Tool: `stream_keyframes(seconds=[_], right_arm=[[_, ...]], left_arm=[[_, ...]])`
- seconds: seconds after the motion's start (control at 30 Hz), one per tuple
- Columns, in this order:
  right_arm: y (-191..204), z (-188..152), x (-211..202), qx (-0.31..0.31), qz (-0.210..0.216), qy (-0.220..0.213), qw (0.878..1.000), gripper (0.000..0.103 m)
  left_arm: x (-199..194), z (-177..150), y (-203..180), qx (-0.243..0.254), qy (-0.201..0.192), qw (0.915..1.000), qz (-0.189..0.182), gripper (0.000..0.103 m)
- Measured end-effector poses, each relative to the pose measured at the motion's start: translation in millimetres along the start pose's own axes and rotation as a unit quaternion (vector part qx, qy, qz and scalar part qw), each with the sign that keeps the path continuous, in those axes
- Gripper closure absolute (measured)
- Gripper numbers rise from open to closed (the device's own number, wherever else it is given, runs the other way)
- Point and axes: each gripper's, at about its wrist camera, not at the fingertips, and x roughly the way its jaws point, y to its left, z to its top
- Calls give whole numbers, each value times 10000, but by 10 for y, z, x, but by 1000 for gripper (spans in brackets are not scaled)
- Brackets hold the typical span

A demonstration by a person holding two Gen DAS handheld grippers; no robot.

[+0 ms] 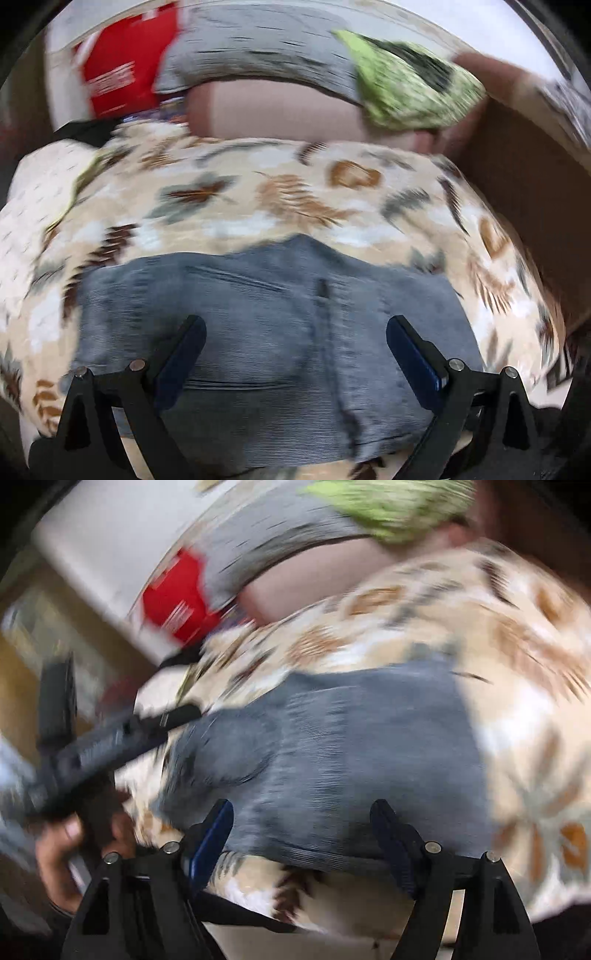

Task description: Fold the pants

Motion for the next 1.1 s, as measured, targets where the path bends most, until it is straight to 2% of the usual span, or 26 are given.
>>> stream_keyframes(seconds=[0.07,0.13,0.17,0.23,0.3,0.4,0.43,0.5,0.57,0.6,0.67,0.7,0.77,0.87,0.9,0.97,1.0,1.03,1.1], right_arm=[[-351,50,-124,659,231,-107,9975,24],[-691,111,-77,1328,847,14,9875,24],[-813,114,33,1595,1109,264,9806,24],[-998,92,231,1992,928,723,9729,38],[-920,197,180,1749,892,801,9773,39],[-709,516,66,1287,862,589,9862,39],[-649,646,49,1201,943,550,9867,39],[-588,861,134,1089,936,511,9883,39],[-655,1020,363,1193,1168,737,9832,39],[-703,1072,553,1210,1152,889,9819,39],[-937,1072,953,1437,595,1347,9786,42],[-1050,1072,1000,1814,790,1290,9717,42],[-953,1175,920,1689,845,1190,9748,42],[-756,1378,833,1234,655,962,9855,40],[-772,1426,881,1233,606,945,9860,36],[-858,1470,1173,1208,239,1166,9855,33],[-943,1459,1275,1308,304,1235,9832,33],[-962,1466,1241,1447,358,1116,9825,33],[-826,1492,1075,1247,251,997,9869,33]], left_arm=[[155,-84,-197,237,169,9996,66,5],[503,-279,-400,734,690,9942,365,5],[747,-409,-461,984,1094,9872,621,5],[775,-474,-415,889,876,9905,578,2],[671,-394,-373,683,979,9915,513,3],[429,-293,-400,710,451,9950,533,3],[414,-293,-418,747,431,9949,515,3],[524,-340,-453,854,665,9932,422,3],[702,-411,-464,936,940,9896,555,2],[757,-445,-439,852,934,9906,520,2],[739,-427,-415,783,875,9921,445,1],[738,-424,-406,814,883,9919,417,1],[740,-416,-365,797,854,9926,330,0],[744,-439,-356,812,769,9932,334,0],[749,-452,-365,797,760,9934,312,0],[751,-450,-359,792,764,9935,279,0],[754,-447,-356,798,761,9935,265,0],[741,-448,-350,797,750,9937,244,0],[724,-442,-333,779,755,9939,184,0]])
